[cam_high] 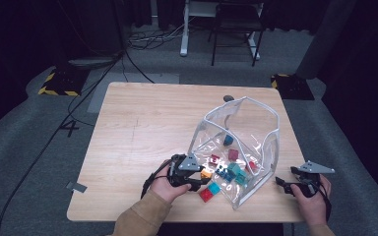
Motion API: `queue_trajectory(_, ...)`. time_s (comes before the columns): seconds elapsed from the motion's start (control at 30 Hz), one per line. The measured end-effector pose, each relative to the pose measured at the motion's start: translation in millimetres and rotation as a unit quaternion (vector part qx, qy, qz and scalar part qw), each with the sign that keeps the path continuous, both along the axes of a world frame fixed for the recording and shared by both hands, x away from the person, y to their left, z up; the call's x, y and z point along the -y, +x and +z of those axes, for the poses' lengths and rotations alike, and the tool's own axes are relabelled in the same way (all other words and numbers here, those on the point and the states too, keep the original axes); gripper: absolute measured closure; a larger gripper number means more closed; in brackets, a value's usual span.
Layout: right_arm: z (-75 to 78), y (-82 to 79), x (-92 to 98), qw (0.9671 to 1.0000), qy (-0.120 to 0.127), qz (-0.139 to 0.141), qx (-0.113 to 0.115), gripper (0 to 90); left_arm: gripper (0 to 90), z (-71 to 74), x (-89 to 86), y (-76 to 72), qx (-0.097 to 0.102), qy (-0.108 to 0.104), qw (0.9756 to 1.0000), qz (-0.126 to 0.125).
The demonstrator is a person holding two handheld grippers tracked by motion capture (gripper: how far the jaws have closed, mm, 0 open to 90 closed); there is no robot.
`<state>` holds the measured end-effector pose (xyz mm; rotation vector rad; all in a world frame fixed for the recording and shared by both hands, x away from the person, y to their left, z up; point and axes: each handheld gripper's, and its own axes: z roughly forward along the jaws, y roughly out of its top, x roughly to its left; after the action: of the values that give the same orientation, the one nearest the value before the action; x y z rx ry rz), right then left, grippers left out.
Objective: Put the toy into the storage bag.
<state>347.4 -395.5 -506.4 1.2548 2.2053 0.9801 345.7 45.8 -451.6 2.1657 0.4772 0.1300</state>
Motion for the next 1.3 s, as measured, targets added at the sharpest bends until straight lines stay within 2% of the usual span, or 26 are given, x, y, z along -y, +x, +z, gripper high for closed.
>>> queue_trajectory(0.17,0.0,0.0,0.0,1.0000,0.000,0.000,0.000,16.5,54.3,22.0,-4.6,-0.1,0.013,0.007,0.9999,0.003)
queue_trajectory(0.27,0.0,0.0,0.0,1.0000,0.000,0.000,0.000,16.5,54.3,33.7,-5.9,0.2,0.014,0.001,0.9999,-0.001)
queue_trajectory(0.8,0.0,0.0,0.0,1.0000,0.000,0.000,0.000,16.5,54.3,87.3,-6.1,1.0,0.043,0.004,0.9990,-0.009)
queue_trajectory(0.97,-0.1,-0.2,-0.2,1.0000,-0.001,0.000,0.001,16.5,54.3,106.3,-4.4,2.2,0.052,-0.002,0.9985,-0.014)
queue_trajectory(1.3,-0.1,0.0,0.0,1.0000,0.000,0.000,0.000,16.5,54.3,133.2,0.5,7.8,0.062,-0.012,0.9979,-0.016)
